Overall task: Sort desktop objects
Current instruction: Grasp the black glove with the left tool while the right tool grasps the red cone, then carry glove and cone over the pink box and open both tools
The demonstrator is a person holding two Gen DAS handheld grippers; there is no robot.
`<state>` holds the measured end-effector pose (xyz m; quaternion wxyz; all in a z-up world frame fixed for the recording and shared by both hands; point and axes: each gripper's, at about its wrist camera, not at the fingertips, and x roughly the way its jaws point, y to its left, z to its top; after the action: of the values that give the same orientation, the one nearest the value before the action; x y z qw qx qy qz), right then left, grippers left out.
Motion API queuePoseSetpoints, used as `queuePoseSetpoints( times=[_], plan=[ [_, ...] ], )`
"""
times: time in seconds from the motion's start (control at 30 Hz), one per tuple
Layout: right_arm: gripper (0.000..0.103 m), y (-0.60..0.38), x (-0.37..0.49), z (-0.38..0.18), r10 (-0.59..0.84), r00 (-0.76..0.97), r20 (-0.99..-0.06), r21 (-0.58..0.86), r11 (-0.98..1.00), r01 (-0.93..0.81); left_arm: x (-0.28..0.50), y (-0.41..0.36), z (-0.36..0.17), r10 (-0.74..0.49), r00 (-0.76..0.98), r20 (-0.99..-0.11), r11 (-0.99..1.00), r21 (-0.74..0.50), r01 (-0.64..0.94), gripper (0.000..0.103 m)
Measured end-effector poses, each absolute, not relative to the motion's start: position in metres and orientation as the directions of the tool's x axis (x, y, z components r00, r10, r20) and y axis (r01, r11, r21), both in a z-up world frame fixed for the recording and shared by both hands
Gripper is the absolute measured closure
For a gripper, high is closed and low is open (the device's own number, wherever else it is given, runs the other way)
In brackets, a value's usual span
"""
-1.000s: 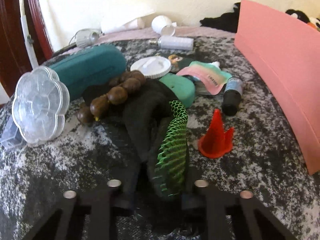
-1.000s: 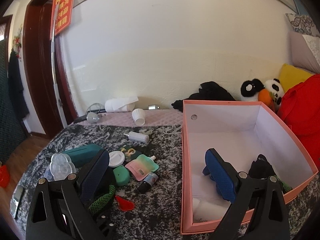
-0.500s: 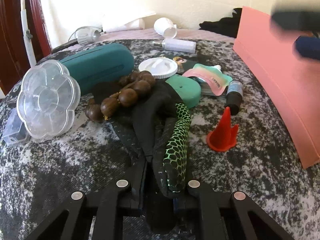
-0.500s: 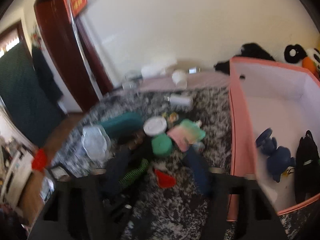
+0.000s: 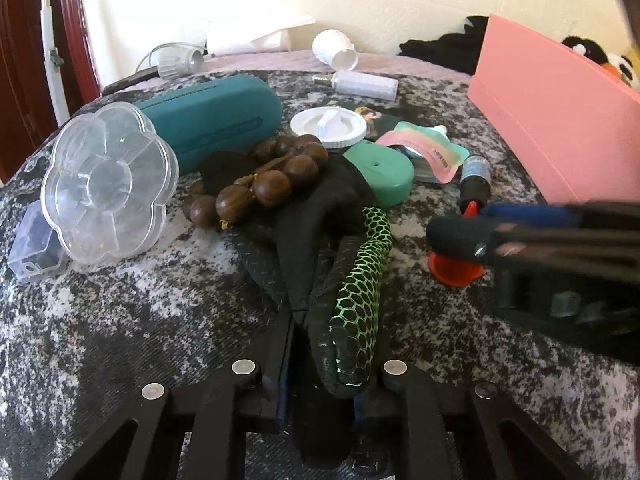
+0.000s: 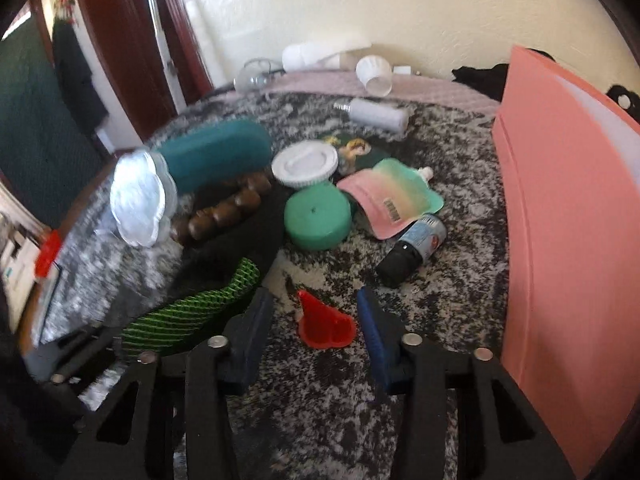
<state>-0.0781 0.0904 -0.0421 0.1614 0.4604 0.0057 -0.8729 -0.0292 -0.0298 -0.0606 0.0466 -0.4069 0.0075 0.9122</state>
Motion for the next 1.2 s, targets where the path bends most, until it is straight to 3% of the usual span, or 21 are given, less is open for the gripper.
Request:
queuePoseSetpoints(
  times=[0.03,0.27,0.73,1.03,1.2],
  plan=[
    [0.076,0.089,-0.080,-0.047,-0.266,-0.521,-0.811,0.126,-0.949,0.288,-0.029,-0.030,-0.061,0.080,-0.664,-0.743,-0.995,-0.024,-0.093,0.084],
    [0.077,0.083,-0.067,-0.016,-0.251,-0.623,-0.741,0.055,-0.947,0.316,-0.026,-0.031,-0.052,0.088,-0.677,-0.731,-0.994,-0.022,-0.105,0.086],
    [0.077,0.122,-0.036,0.058,-0.238,-0.769,-0.593,0.116,-0.971,0.211,-0.026,-0.037,-0.010,0.066,-0.752,-0.656,-0.995,0.010,-0.097,0.088],
    [0.077,0.170,-0.030,0.074,-0.230,-0.810,-0.540,0.249,-0.963,0.107,-0.026,-0.020,0.044,0.107,-0.830,-0.548,-0.994,-0.047,-0.097,0.092],
    [0.077,0.189,-0.026,0.080,-0.181,-0.832,-0.525,0.241,-0.969,0.059,-0.026,0.007,0.068,0.166,-0.857,-0.487,-0.986,-0.081,-0.145,0.096]
  ],
)
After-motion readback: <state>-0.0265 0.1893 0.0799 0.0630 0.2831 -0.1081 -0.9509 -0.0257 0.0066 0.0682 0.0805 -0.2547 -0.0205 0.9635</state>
